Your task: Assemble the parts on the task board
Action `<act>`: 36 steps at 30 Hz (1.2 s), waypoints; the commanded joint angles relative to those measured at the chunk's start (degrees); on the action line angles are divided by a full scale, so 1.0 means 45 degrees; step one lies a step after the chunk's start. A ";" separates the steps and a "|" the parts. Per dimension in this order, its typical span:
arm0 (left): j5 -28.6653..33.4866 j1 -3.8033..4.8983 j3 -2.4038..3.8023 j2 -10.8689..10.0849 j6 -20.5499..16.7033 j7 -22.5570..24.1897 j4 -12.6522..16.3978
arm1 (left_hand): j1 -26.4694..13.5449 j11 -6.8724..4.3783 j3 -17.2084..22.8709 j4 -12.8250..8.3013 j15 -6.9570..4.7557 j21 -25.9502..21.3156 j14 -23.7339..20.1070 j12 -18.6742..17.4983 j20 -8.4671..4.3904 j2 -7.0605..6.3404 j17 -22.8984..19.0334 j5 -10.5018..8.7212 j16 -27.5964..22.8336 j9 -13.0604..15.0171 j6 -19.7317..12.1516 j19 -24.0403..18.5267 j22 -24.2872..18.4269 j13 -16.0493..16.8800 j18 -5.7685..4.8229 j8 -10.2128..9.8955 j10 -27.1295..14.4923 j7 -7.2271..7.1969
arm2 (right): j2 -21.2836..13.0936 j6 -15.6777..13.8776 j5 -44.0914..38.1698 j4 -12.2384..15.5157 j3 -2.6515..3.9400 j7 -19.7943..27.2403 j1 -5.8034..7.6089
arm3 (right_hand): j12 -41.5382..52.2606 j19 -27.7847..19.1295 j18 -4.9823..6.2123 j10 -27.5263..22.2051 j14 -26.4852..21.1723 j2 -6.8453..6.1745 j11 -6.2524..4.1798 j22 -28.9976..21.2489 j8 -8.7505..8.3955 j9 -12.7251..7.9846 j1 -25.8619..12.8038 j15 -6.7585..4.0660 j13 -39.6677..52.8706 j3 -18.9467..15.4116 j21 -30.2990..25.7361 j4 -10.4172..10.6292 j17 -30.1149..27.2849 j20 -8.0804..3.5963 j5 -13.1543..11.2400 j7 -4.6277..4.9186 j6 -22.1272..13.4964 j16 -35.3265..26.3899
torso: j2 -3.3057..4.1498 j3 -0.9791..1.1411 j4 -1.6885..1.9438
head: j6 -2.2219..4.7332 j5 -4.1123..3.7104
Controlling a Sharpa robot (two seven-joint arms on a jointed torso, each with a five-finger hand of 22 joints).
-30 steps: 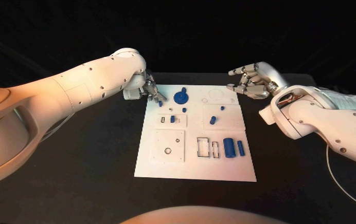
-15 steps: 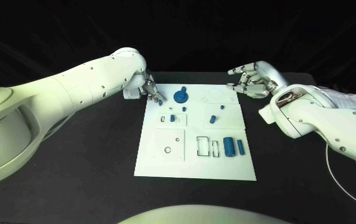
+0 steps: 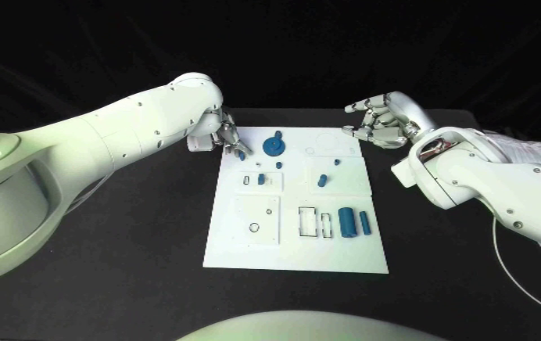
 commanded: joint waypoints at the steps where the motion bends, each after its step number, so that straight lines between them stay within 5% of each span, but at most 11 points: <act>1: 0.0161 0.0001 0.0001 0.0035 -0.0024 0.0134 -0.0011 | 0.0430 -0.0075 0.0254 -0.0148 -0.0112 -0.0030 0.1341 -0.0033 -0.0036 0.0195 0.3354 0.0066 0.0039 0.0024 -0.0113 0.0035 0.0606 -0.0068 -0.0021 0.0040 0.0007 -0.0075 | 0.0018 0.0177 -0.0097 -0.0001 0.0000 0.0068 -0.0011 | -0.0061 -0.0065 0.0086 -0.0055 0.0540 0.0013 -0.0025 -0.0017 0.0032 -0.0003 -0.0063 -0.0050 -0.0015 -0.0006 -0.0048 0.0007 0.0047 -0.0026 0.0021 0.0010 0.0069 -0.0028 | -0.0008 0.0015 0.0009 | 0.0009 0.0024; 8: 0.0336 0.0000 0.0000 0.0031 -0.0454 0.0241 -0.0010 | 0.2122 -0.0111 0.2036 -0.1140 -0.0158 -0.0072 0.1341 -0.0286 -0.0098 0.0749 0.3354 0.0035 0.0039 -0.0011 -0.0518 0.0018 0.0616 -0.0309 -0.0017 -0.0153 -0.0187 -0.0083 | 0.0020 0.0259 -0.0097 -0.0008 0.0000 0.0040 -0.0013 | -0.0061 -0.0065 0.0086 -0.0055 0.0540 0.0013 -0.0025 -0.0017 0.0032 -0.0003 -0.0063 -0.0050 -0.0015 -0.0006 -0.0048 0.0007 0.0047 -0.0026 0.0021 0.0010 0.0069 -0.0028 | -0.0006 0.0014 0.0022 | -0.0029 0.0017; 17: 0.0873 0.0001 0.0003 -0.0329 -0.0772 0.0339 0.0544 | 0.1010 -0.0042 0.5862 -0.1428 -0.0045 -0.0142 0.1341 -0.0273 0.0010 -0.0623 0.3354 -0.0189 0.0039 0.0369 -0.0616 0.0016 0.0680 -0.0534 -0.0012 0.0255 0.0021 0.0025 | 0.0014 0.0346 -0.0096 -0.0031 -0.0005 0.0009 -0.0015 | -0.0052 -0.0070 0.0088 -0.0048 0.0538 0.0021 -0.0026 -0.0028 0.0033 -0.0003 -0.0062 -0.0051 -0.0010 0.0000 -0.0056 0.0006 0.0037 -0.0026 0.0029 0.0009 0.0071 -0.0037 | -0.0023 0.0023 0.0009 | -0.0020 -0.0004; 31: 0.0764 -0.0009 -0.0007 -0.1931 -0.1837 0.0705 0.3449 | 0.0351 -0.0062 0.7036 -0.1675 -0.0072 -0.0154 0.1341 0.0057 -0.0005 -0.1092 0.3354 -0.0739 0.0039 0.0703 -0.0668 0.0039 0.0734 -0.0298 -0.0017 0.0614 0.0199 -0.0042 | -0.0032 0.0378 -0.0061 -0.0023 -0.0012 0.0003 -0.0016 | -0.0079 -0.0079 0.0091 -0.0063 0.0536 0.0029 -0.0028 -0.0045 0.0034 -0.0003 -0.0060 -0.0052 -0.0040 0.0007 -0.0069 0.0004 0.0025 -0.0027 0.0045 0.0008 0.0075 -0.0047 | -0.0089 0.0083 0.0065 | -0.0030 0.0015; 36: -0.0332 -0.0251 -0.0025 -0.2586 -0.2592 0.1142 0.4777 | 0.0307 -0.0084 0.7108 -0.1701 -0.0085 -0.0104 0.1341 0.0194 -0.0017 -0.1213 0.3354 -0.0764 0.0039 0.0744 -0.0638 0.0070 0.0782 -0.0154 -0.0031 0.0667 0.0293 -0.0069 | -0.0051 0.0382 -0.0036 -0.0029 -0.0016 0.0015 -0.0028 | -0.0079 -0.0079 0.0091 -0.0063 0.0536 0.0029 -0.0028 -0.0045 0.0034 -0.0003 -0.0060 -0.0052 -0.0040 0.0007 -0.0069 0.0004 0.0025 -0.0027 0.0045 0.0008 0.0075 -0.0047 | -0.0133 0.0084 0.0120 | -0.0081 0.0017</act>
